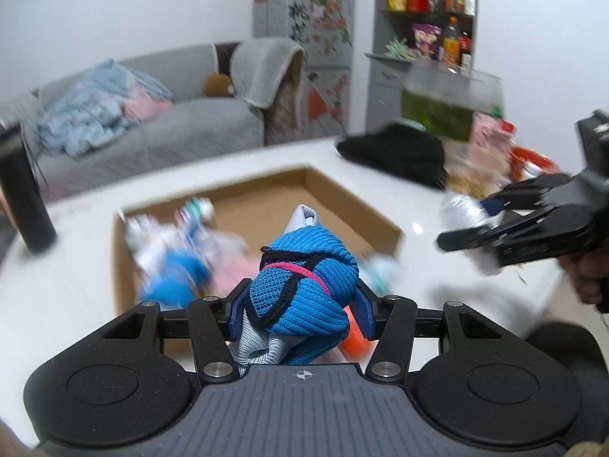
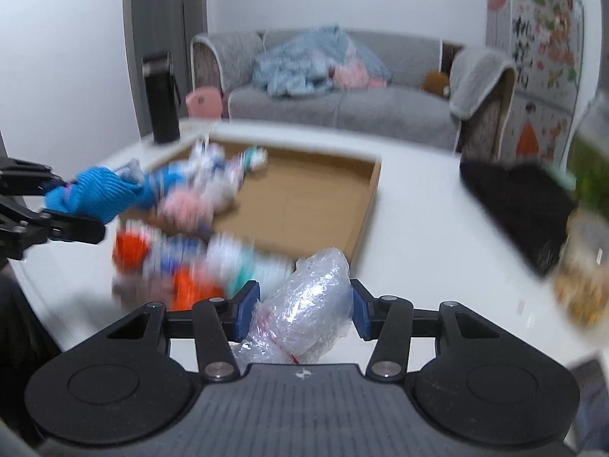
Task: Organize objects
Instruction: 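Carry both held bundles into the tray and open both grippers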
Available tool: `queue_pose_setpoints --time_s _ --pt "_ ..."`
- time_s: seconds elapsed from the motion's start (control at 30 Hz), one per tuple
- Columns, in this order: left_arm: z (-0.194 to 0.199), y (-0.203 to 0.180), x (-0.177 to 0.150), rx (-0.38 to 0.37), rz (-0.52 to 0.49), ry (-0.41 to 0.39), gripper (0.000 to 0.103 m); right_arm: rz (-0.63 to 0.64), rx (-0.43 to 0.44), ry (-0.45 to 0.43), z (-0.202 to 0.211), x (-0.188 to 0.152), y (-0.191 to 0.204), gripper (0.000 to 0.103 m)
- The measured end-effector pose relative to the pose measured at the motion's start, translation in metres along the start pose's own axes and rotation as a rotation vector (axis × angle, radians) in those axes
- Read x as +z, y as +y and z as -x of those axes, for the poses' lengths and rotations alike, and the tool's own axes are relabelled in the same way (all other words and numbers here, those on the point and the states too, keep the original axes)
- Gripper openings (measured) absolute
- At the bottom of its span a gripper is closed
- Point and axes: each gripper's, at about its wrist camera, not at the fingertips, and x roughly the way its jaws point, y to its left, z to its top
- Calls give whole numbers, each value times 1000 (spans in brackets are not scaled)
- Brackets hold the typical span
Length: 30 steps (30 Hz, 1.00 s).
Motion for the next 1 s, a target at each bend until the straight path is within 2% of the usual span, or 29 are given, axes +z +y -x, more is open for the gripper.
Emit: queue_pose_setpoints --time_s 0.2,0.43,0.7,1.0 --pt "-35 23 58 18 15 -24 60 14 36 -80 -18 66 -5 46" --pt "-103 50 102 28 71 51 60 3 109 -62 -73 109 -18 46" --pt "-190 68 102 77 72 189 60 -4 135 50 -148 113 -24 46" --pt "-231 79 87 80 72 268 60 45 114 162 -199 105 -20 46"
